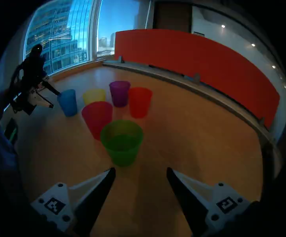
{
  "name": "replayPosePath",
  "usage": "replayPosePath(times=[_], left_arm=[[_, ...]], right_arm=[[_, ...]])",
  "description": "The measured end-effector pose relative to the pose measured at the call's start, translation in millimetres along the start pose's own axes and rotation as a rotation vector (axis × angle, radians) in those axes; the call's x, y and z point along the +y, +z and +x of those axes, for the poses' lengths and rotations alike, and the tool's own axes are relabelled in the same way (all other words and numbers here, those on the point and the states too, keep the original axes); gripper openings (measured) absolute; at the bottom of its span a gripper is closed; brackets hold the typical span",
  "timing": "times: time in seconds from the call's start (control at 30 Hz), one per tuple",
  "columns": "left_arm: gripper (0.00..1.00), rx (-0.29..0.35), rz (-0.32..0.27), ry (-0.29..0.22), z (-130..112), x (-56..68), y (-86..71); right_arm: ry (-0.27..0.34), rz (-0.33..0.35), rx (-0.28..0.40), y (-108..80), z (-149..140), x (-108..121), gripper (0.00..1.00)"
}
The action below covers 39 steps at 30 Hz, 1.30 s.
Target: Pour water
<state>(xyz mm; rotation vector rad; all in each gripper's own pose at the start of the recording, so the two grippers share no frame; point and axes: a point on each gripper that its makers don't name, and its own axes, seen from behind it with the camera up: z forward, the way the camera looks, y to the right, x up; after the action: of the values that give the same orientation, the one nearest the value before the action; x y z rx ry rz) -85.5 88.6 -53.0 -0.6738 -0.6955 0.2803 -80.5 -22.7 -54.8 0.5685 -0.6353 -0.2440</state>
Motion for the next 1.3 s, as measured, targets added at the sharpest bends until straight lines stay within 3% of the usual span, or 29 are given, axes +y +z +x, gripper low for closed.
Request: replayPosePath(times=[0.3,0.6,1.0,1.3], left_arm=[[0.92,0.066,0.096,-0.038,3,-20.3,-14.2],[0.92,0.146,0.157,-0.104,10,-35.1,-27.8],[0.92,0.292,0.261,-0.152,33,-53.3,-47.4],[0.92,0.428,0.367,-0.193,56,-72.4,-75.0]], right_arm=[[0.052,-0.078,0.066,-13.1,19,13,1.00],[0.085,-0.134,0.127,-23.9,32,17,1.00],[0.128,-0.251,0.324,-40.8,83,28,1.00],[0.125,-0.353,0.466,-59.0,115,34,1.00]])
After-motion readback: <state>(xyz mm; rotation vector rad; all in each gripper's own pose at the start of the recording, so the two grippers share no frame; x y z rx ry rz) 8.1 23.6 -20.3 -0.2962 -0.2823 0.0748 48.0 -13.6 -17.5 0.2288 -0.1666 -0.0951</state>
